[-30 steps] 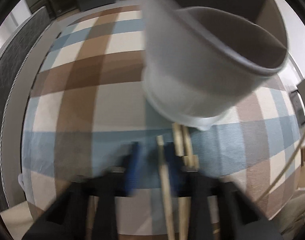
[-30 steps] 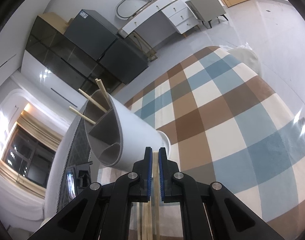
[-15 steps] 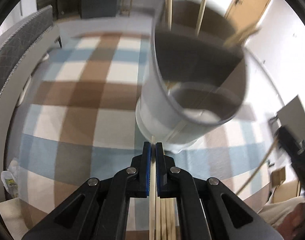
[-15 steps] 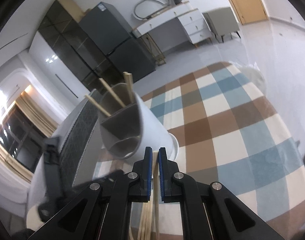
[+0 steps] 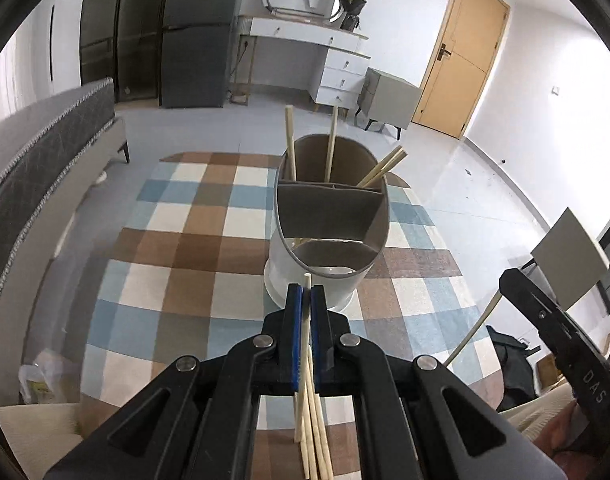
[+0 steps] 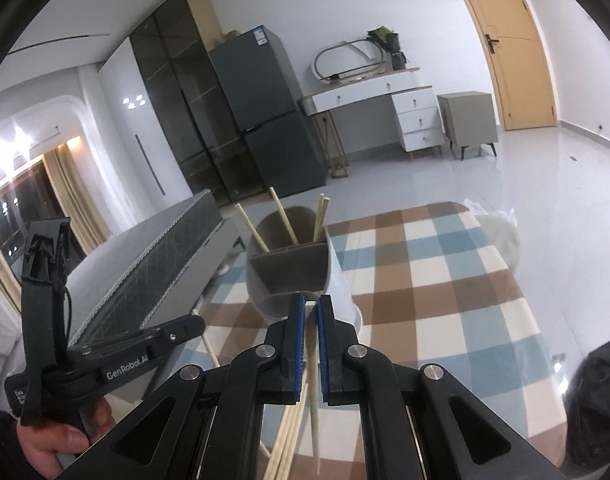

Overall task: Organize utensils
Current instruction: 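Carry both held chopsticks up above the divided holder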

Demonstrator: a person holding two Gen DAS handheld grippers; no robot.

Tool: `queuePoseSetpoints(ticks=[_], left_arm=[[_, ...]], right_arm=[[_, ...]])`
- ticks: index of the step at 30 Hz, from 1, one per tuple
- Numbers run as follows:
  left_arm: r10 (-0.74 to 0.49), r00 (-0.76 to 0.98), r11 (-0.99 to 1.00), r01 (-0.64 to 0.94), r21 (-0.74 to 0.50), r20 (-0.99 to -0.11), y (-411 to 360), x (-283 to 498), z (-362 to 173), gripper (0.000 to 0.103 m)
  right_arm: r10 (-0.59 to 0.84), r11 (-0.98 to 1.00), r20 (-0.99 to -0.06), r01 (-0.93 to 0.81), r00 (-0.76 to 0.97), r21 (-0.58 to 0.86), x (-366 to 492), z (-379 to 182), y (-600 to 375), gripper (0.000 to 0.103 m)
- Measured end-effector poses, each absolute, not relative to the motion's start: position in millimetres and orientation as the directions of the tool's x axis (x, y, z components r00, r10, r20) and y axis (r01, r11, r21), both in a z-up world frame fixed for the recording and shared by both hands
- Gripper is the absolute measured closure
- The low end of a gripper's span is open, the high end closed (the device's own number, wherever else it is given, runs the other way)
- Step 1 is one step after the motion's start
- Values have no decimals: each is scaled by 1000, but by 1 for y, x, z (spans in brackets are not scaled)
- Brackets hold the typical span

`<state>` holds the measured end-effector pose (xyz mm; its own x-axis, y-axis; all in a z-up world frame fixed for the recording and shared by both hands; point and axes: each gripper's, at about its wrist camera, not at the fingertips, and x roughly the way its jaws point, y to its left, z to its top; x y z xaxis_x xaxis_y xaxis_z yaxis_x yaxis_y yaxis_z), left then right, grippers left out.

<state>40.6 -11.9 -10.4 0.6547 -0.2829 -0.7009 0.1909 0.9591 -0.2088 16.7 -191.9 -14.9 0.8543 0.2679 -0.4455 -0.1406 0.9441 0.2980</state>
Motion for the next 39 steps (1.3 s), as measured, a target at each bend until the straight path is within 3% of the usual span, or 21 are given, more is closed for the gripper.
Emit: queuePoseSetpoints(ticks=[20,31,39], left_arm=[[-235,666,966,241,-94,-708,-26,9,14,103],[-287,679,954,265,-138,-676,-21,7,44,103],[-354,690,933,304,-191,-631,-19,23,75,103]], right_arm=[[224,949,-416,-101,881,298,-10,-6,-209,97],[222,943,-375,-100,900,318,-16,12,-217,97],[221,958,-350,-136,910,252,-3,39,-200,97]])
